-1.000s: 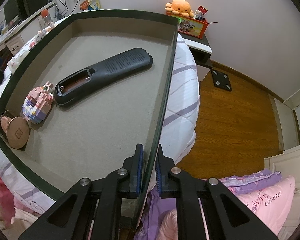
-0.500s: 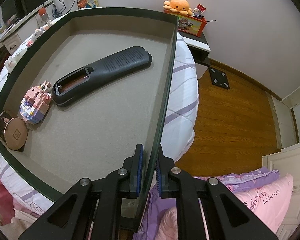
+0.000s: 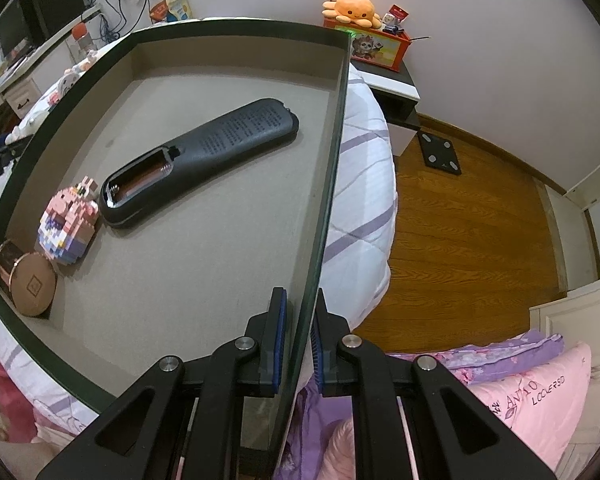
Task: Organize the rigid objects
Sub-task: 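Move the left gripper to the white robot toy and grasp it, then carry the white astronaut toy into the pink box and open the left gripper, then move the left gripper back over the bed to the black toy train, then close the left gripper on the black toy train and lift it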
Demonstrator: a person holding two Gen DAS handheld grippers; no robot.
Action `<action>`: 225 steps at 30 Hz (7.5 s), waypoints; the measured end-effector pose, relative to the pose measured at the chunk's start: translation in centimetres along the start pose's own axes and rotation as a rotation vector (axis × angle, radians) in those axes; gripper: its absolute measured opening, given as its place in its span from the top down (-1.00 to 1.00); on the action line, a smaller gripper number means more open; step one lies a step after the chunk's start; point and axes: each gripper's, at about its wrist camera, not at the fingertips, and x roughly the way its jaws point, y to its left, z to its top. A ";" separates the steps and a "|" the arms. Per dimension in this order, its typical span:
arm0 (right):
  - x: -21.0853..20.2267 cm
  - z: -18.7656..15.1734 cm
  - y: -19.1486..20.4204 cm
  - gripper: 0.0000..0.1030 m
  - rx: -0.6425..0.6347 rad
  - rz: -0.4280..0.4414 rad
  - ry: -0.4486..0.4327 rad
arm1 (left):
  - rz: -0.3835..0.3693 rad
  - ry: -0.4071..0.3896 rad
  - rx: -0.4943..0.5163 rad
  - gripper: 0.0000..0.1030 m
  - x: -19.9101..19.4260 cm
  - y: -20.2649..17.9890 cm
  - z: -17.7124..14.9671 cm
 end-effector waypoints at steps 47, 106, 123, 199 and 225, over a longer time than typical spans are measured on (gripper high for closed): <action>0.2 0.6 -0.4 0.73 -0.024 0.013 -0.013 | 0.022 0.030 0.002 -0.38 -5.5 -1.4 -5.2; -0.1 0.2 -0.3 0.72 -0.022 0.014 -0.014 | -0.259 -0.109 0.094 0.00 -10.6 -7.9 -2.1; 0.1 0.2 -0.2 0.73 -0.030 0.005 -0.013 | -0.362 0.057 0.270 0.00 -5.5 -19.7 -1.9; -1.1 1.0 2.2 0.72 -0.015 -0.138 0.015 | 0.063 0.065 -0.127 0.15 -1.2 6.4 -4.6; -0.5 0.9 2.2 0.72 -0.015 -0.123 0.013 | -0.087 0.033 -0.157 0.62 -1.7 6.0 -3.7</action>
